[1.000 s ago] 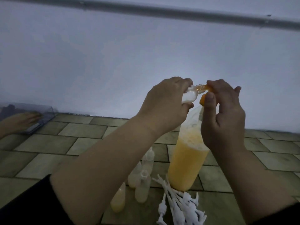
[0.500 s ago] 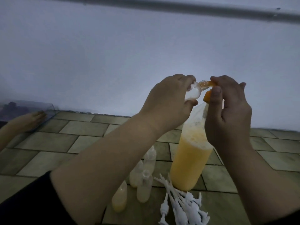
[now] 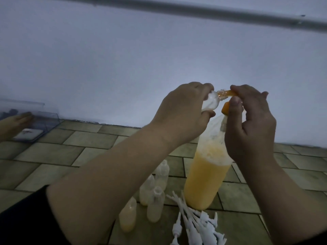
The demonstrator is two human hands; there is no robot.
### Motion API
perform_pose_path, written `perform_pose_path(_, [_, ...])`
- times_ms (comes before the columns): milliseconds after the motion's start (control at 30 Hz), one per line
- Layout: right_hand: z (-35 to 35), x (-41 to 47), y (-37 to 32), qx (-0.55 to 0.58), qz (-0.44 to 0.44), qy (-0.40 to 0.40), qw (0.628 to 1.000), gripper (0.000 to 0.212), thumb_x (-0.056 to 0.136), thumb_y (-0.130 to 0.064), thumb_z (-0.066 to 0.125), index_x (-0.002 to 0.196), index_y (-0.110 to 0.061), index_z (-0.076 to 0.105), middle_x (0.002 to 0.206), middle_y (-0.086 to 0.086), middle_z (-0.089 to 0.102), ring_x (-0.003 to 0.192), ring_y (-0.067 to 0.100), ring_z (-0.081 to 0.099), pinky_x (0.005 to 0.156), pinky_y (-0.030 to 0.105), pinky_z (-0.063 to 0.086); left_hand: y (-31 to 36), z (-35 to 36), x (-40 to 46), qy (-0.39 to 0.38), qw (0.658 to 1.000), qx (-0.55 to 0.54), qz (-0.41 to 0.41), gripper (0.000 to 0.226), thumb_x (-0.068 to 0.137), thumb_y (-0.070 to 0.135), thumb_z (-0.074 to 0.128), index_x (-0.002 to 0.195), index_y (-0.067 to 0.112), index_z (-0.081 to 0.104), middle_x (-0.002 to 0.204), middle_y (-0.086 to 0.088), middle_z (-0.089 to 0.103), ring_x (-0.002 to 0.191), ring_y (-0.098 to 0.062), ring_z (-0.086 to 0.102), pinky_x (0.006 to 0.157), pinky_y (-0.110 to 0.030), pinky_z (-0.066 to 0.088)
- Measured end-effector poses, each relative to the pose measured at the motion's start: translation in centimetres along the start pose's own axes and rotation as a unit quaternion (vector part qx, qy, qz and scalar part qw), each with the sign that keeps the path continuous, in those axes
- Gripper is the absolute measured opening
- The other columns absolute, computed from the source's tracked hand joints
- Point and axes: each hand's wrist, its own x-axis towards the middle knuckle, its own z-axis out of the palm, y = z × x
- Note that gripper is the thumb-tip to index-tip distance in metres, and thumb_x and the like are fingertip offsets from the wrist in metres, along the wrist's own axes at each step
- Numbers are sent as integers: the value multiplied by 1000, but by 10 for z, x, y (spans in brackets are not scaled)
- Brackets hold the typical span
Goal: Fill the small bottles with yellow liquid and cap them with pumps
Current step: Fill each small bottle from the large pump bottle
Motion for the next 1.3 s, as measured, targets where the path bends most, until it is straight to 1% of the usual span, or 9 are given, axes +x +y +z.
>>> perform_pose_path(167, [-8,15,-11,16,1,27,1000,45,99,-30,29,110,-5,66,109,-10,53,125,10,41,114,42,23,0,-11,9,29,999,-5,17,43,84,34,65,124,21,53,113,6,60,89,-9,49,76,-21,38])
perform_pose_path(367, [4,-5,1,-1,-5,39,999,38,99,-23,33,114,-1,61,115,12,62,110,9,50,116,38,21,2,5,0,35,999,-10,13,45,84,33,66,126,21,52,121,5,60,97,-10,55,76,-16,35])
perform_pose_path(533, [-7,2,-9,-7,16,-15,1000,46,99,-33,29,120,-6,59,123,9,60,126,14,44,117,40,17,-2,-6,5,14,1000,-23,11,46,84,36,66,126,24,52,117,8,59,93,-8,52,76,-19,38])
perform_pose_path(700, [-28,19,-25,-29,28,-74,996,44,102,-35,27,116,-12,61,103,-16,51,132,14,37,115,38,20,-3,-29,15,-33,999,-38,2,44,79,41,69,118,26,57,108,11,60,90,-8,54,72,-19,41])
perform_pose_path(767, [-32,19,-26,-27,39,-96,994,41,102,-36,30,120,-16,60,102,-16,49,125,6,37,109,32,27,-10,-35,12,-56,996,-69,-32,41,76,42,71,112,27,59,100,14,61,85,-4,54,68,-14,39])
perform_pose_path(833, [-33,18,-27,-35,50,-106,993,41,101,-38,33,129,-17,55,122,-9,53,128,8,36,107,30,29,-24,-39,5,-66,989,-103,-81,35,74,42,73,104,28,61,90,19,59,80,4,53,64,-11,38])
perform_pose_path(933, [-33,15,-29,-42,62,-113,991,44,100,-38,33,134,-16,50,140,0,49,137,16,33,114,44,25,-51,-37,-14,-83,975,-133,-157,34,75,38,74,102,21,64,96,12,63,87,-2,59,74,-21,47])
perform_pose_path(1033, [-32,13,-30,-39,61,-108,992,43,100,-36,34,133,-14,50,138,1,50,133,16,37,113,49,26,-81,-28,-37,-102,954,-149,-239,36,74,31,77,100,10,64,99,1,66,94,-16,62,81,-31,49])
perform_pose_path(1300, [-30,17,-31,-26,61,-103,992,39,102,-32,34,129,-12,54,119,-7,55,121,2,30,114,48,23,-137,6,-73,-165,902,-149,-371,34,63,20,85,85,13,61,96,-5,68,92,-22,64,87,-42,53])
